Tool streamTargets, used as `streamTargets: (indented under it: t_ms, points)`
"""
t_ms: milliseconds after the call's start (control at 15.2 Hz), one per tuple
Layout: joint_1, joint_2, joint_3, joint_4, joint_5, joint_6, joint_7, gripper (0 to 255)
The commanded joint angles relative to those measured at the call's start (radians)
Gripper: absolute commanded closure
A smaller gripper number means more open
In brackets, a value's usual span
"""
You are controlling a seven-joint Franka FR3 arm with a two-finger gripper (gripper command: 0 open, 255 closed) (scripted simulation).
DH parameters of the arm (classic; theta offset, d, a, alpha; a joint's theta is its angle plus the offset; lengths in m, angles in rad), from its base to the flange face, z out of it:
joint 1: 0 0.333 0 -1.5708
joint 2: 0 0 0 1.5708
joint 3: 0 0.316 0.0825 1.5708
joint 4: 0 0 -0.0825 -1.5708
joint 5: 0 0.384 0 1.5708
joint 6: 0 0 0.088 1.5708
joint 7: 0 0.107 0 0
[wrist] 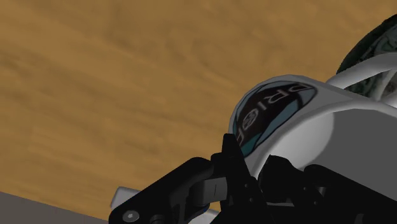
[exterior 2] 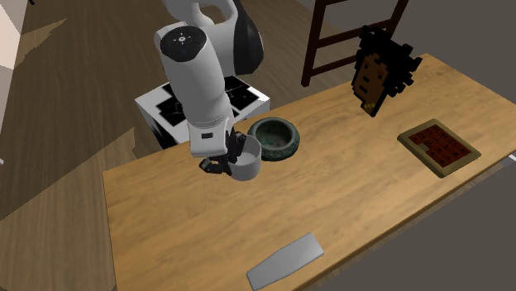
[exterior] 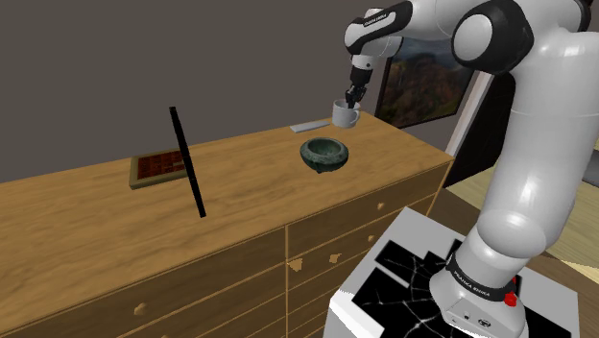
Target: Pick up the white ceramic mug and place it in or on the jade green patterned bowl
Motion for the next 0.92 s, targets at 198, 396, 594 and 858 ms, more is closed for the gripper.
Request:
streamTargets:
  t_ms: [198, 396, 594, 858]
  points:
    - [-0.001, -0.012, -0.003, 0.053, -0.009, -0.064, 0.01, 255]
    - [-0.002, -0.016, -0.004, 0.089, -0.012, -0.103, 0.016, 255]
    - [0.033, -0.08, 0.005, 0.014, -0.039, -0.084, 0.06, 255]
    - [0.092, -0.198, 0.036, -0.123, -0.087, -0.045, 0.154, 255]
